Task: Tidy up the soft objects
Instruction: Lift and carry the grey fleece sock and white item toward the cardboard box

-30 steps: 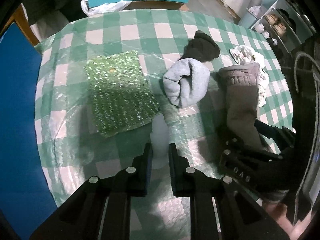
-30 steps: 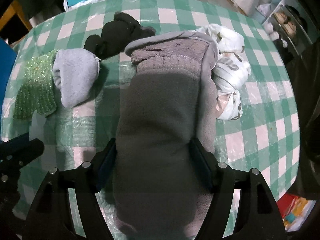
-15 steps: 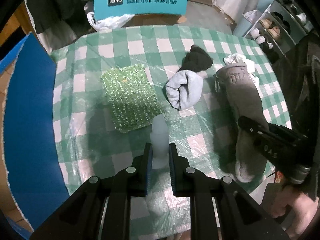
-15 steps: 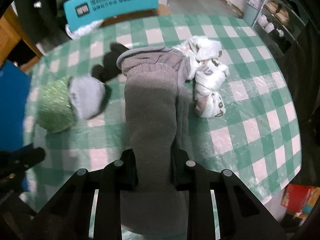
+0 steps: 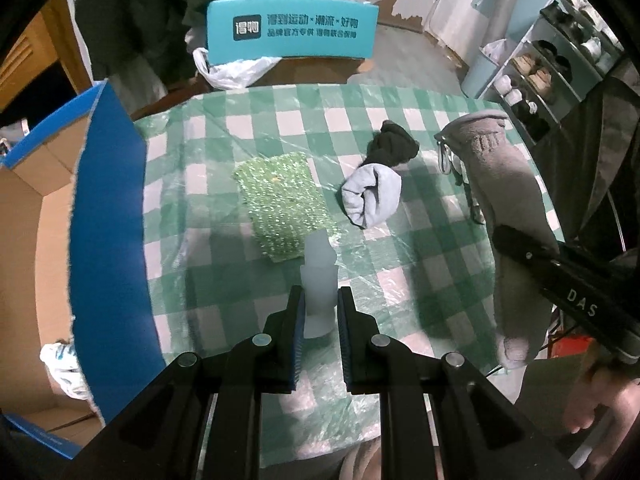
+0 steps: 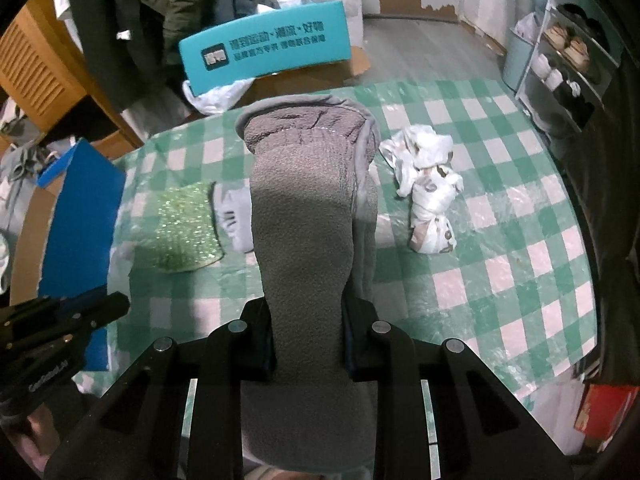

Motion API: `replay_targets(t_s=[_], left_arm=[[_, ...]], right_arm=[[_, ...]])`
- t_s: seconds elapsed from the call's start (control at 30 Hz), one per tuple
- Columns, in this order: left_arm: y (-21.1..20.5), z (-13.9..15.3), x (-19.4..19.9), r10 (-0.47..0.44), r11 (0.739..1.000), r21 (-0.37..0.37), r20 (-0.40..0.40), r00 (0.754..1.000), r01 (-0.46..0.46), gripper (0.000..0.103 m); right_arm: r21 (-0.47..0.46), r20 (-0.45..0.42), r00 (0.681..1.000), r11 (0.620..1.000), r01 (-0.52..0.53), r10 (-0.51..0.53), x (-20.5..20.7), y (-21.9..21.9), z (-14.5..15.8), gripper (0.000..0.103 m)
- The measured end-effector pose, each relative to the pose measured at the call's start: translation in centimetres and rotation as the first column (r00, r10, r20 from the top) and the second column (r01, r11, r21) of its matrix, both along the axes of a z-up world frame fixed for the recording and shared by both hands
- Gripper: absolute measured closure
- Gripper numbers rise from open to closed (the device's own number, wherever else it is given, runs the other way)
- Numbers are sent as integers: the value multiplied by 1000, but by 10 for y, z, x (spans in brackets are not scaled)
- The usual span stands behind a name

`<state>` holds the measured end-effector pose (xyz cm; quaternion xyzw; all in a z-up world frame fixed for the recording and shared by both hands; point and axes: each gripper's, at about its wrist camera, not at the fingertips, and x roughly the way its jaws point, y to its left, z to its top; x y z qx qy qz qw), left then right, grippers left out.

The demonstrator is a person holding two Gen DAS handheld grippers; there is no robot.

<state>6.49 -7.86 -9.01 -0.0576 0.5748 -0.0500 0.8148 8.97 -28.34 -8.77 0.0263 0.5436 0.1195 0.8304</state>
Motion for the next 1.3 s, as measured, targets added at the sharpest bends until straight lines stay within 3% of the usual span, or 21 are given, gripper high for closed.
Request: replay_targets(t_s=[1.3], left_arm=[[56, 46, -33, 89, 996, 9, 91, 992, -90, 87]], right_arm=[[44, 95, 980, 983, -177, 172, -16, 80, 61, 80]])
